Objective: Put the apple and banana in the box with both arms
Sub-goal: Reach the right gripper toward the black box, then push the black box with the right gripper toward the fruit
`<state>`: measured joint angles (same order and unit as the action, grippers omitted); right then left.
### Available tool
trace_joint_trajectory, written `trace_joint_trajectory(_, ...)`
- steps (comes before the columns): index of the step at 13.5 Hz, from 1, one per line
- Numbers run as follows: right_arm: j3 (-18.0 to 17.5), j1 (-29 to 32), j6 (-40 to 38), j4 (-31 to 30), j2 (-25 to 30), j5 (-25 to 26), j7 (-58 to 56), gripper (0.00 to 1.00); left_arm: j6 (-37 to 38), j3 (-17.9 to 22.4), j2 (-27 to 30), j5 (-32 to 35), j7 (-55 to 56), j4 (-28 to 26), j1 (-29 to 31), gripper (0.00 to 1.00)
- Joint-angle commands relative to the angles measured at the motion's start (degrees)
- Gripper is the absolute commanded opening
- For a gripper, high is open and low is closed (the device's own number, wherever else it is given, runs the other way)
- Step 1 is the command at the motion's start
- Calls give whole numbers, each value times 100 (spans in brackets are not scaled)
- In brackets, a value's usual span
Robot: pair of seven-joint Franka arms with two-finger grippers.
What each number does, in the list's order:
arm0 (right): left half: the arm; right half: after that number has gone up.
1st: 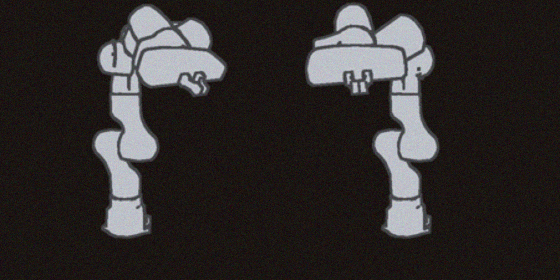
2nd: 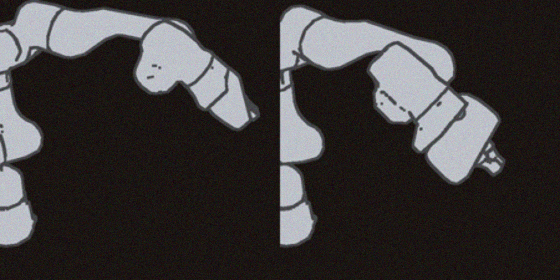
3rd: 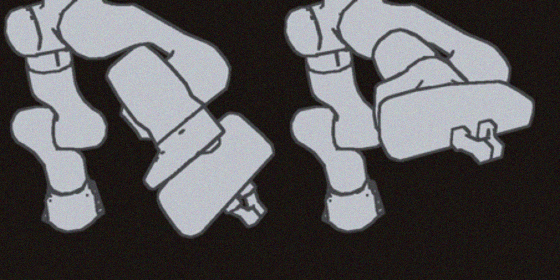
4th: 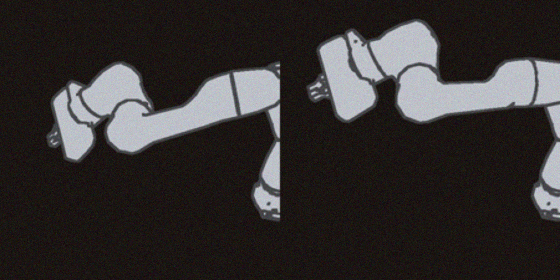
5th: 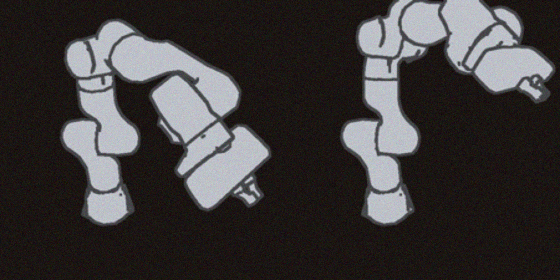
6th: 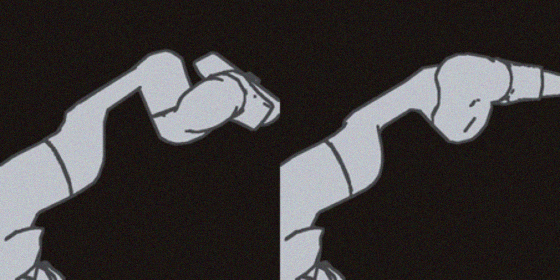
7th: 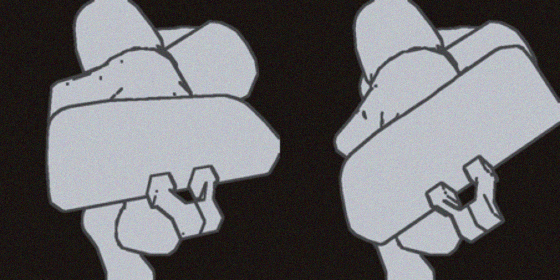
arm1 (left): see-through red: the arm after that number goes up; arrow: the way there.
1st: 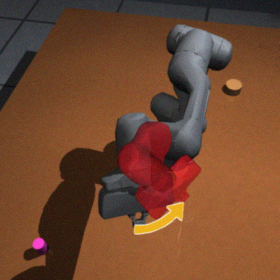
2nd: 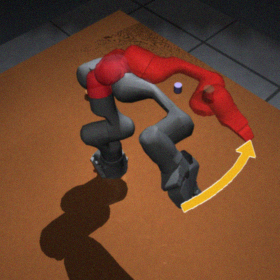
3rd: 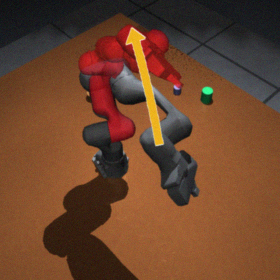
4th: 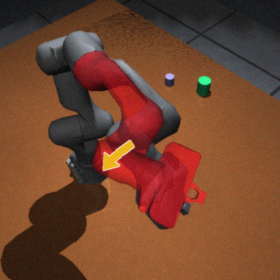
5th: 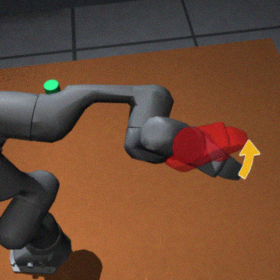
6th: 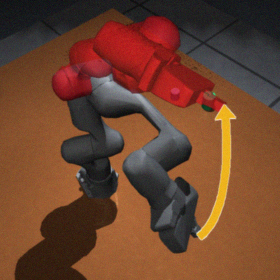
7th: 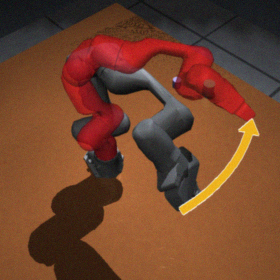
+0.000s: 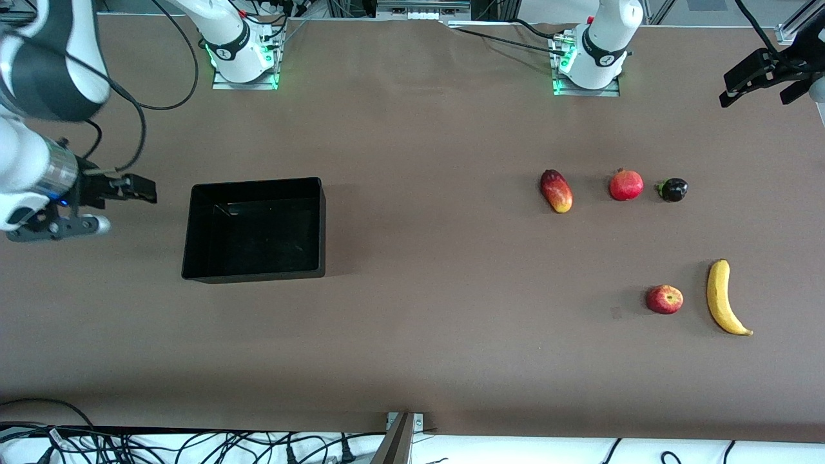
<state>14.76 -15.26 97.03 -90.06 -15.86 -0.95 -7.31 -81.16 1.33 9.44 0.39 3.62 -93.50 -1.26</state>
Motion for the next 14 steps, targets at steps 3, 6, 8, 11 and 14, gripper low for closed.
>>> trace_joint_trajectory(3,1,23,1701,-1169,-400,-2,-69,100,-111,-36,67,-127,25,-98,82,100)
trace_joint_trajectory(6,1,84,3037,-2179,-611,-273,-112,100,-111,-36,58,-127,25,-98,82,100)
trace_joint_trajectory(8,1,84,3506,-2472,-778,-309,-122,98,-120,-36,58,-127,25,-98,82,100)
trace_joint_trajectory(11,1,110,3516,-2578,-884,-309,-130,68,-120,-36,50,-127,25,-98,82,100)
trace_joint_trajectory(14,1,102,3507,-2649,-884,-318,-113,0,-155,-36,23,-127,25,-107,82,100)
